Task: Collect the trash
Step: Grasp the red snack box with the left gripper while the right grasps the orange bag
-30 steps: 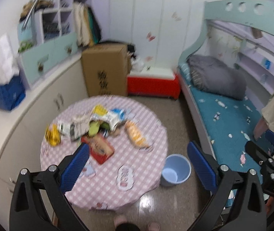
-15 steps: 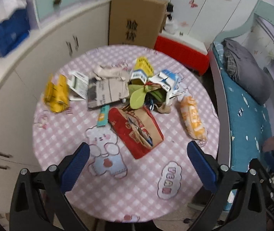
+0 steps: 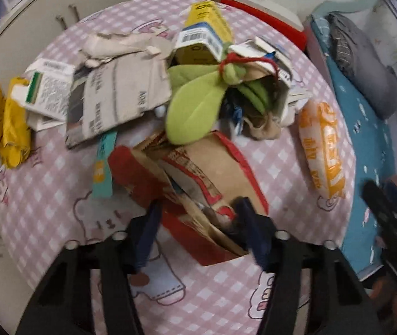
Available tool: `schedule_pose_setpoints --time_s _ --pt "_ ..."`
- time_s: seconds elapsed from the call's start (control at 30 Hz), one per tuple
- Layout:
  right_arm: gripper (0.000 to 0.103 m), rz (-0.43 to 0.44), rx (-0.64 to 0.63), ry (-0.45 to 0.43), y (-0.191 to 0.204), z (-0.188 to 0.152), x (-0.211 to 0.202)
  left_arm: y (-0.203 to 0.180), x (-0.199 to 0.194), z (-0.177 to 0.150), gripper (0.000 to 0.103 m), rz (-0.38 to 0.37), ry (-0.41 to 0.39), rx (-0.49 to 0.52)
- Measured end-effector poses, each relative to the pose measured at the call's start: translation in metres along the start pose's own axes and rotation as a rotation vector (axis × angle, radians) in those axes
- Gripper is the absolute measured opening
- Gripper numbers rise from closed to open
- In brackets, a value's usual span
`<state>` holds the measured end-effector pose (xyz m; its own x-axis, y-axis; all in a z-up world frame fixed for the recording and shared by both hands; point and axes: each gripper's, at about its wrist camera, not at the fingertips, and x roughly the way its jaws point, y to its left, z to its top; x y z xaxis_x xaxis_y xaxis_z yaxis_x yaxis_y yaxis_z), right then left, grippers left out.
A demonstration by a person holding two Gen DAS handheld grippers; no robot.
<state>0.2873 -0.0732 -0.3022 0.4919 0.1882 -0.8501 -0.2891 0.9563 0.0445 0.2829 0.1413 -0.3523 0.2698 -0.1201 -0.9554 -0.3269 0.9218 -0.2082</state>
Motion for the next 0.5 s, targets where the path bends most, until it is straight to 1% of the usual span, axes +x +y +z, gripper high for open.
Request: schedule_pose_setpoints --time_s 0.03,0.17,0.2,0.27,0.33,0.37,0.4,0.43,0.5 --pt "0.097 -0.004 -0.011 0.004 0.002 0.003 0.007 0.001 -0.001 0.000 0.041 -0.014 -0.007 0.000" --pt "0.097 -0.001 -0.089 0.024 0.015 0.011 0.035 0.005 -0.007 -0.004 0.028 -0.058 -0.021 -0.008" --pt "0.097 0.010 -0.106 0.027 0.017 0.012 0.039 0.007 -0.010 -0.006 0.019 -0.059 -0.025 -0.014" --pt "0.097 0.018 -0.148 0.049 0.022 0.013 0.049 0.009 -0.018 -0.011 0.016 -0.056 -0.034 -0.018" --pt "0.083 0.042 -0.164 0.087 0.023 0.012 0.056 0.013 -0.023 -0.016 0.016 -0.062 -0.025 -0.036" --pt "0.060 0.066 -0.163 0.115 0.021 0.011 0.059 0.014 -0.027 -0.020 0.016 -0.066 -0.022 -0.056" --pt "0.047 0.096 -0.165 0.142 0.019 0.009 0.061 0.014 -0.033 -0.025 0.016 -0.065 -0.026 -0.070" --pt "0.047 0.111 -0.164 0.150 0.017 0.007 0.060 0.011 -0.038 -0.029 0.016 -0.063 -0.030 -0.075" --pt "0.043 0.173 -0.150 0.173 0.008 0.004 0.053 0.005 -0.050 -0.035 0.016 -0.059 -0.040 -0.083"
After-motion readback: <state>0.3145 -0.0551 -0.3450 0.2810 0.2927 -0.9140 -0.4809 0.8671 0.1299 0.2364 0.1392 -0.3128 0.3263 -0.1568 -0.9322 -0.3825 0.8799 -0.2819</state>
